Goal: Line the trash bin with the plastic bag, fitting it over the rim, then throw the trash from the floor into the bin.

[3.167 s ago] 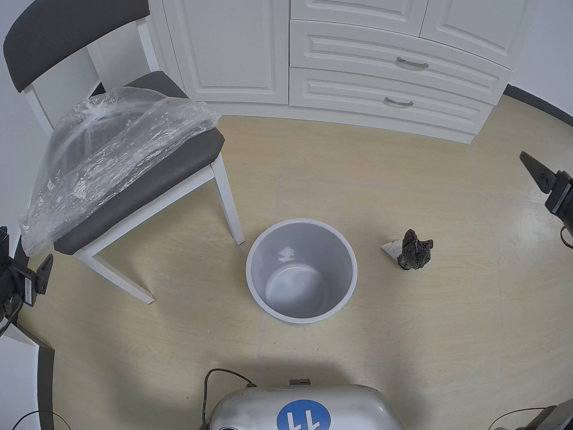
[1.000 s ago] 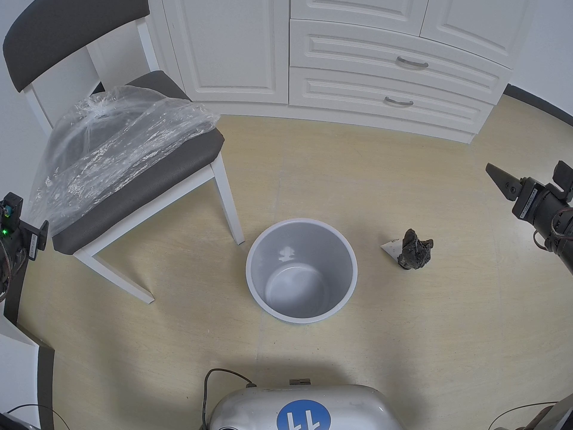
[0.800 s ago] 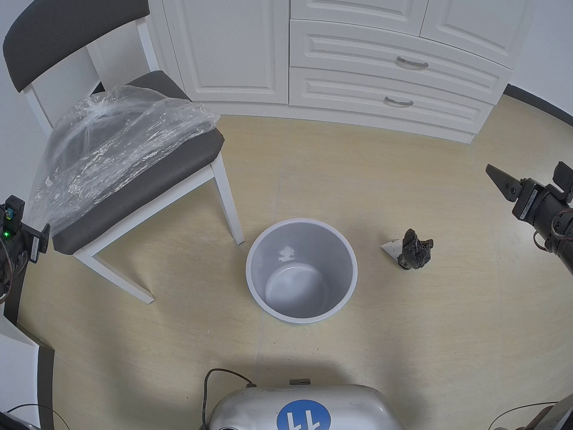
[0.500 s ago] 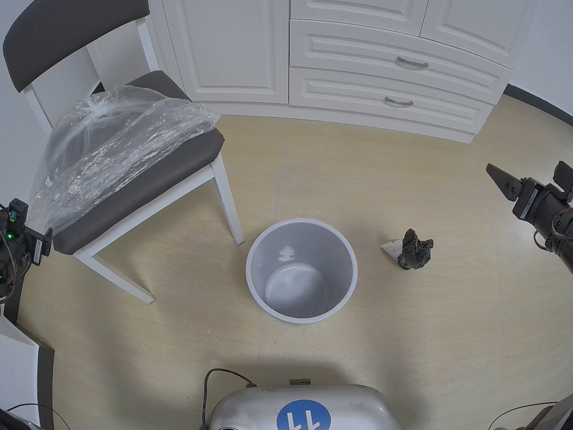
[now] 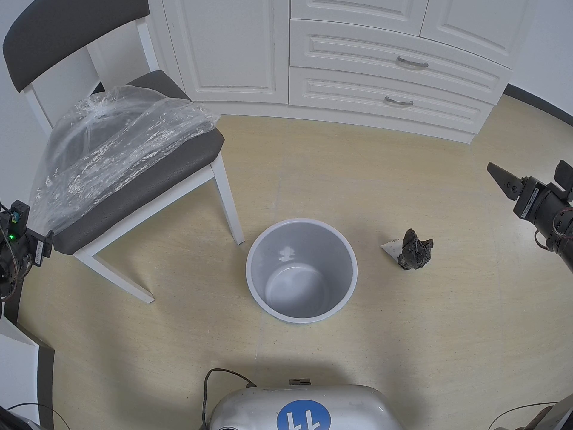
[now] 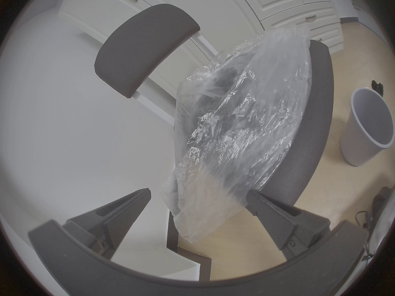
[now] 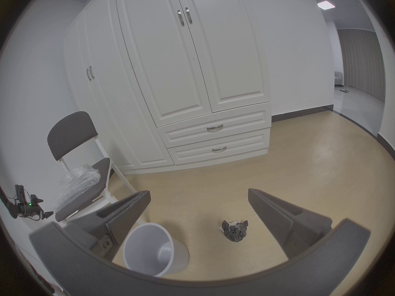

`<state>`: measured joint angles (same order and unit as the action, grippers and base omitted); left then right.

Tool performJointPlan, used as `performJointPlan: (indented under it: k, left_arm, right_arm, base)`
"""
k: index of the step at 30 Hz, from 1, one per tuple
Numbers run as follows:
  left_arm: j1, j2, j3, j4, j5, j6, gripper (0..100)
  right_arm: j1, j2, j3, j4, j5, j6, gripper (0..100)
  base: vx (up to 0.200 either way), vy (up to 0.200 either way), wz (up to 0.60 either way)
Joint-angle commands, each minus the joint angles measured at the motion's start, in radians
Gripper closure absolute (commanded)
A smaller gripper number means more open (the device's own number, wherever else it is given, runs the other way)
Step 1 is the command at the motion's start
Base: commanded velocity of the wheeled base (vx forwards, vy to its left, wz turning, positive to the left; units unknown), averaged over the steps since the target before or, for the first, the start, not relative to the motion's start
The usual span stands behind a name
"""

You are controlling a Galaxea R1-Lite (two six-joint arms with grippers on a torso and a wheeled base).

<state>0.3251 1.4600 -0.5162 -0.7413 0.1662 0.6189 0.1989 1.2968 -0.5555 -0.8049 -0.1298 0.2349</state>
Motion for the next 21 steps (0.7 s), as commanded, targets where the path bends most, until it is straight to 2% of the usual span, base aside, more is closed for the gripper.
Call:
performJointPlan:
  k: [1,15,17,19,21]
  left_arm:
    - [0.006,0.037,-0.018,-0.001,0.003,-0.001,0]
    - [0.022,0.095,-0.136,-0.058,0.006,-0.011,0]
    - [0.020,0.094,-0.145,-0.064,0.007,-0.030,0]
    - [0.005,0.089,-0.127,-0.128,0.009,-0.082,0]
    - [-0.001,0.100,-0.108,-0.161,0.010,-0.090,0]
  right_arm:
    - [-0.003,-0.002,-0.001,0.000,-0.001,0.001,0]
    - [-0.038,-0.011,-0.011,-0.002,0.001,0.000,0]
    - [-0.038,-0.013,-0.011,-0.002,0.001,0.000,0]
    - [-0.038,-0.013,-0.011,-0.002,0.001,0.000,0]
    - [-0.038,-0.013,-0.011,-0.002,0.001,0.000,0]
  base:
    - [0.000,0.000,0.00]
    - [0.000,0.000,0.00]
    - [0.000,0.000,0.00]
    - [0.000,0.000,0.00]
    - [0.000,0.000,0.00]
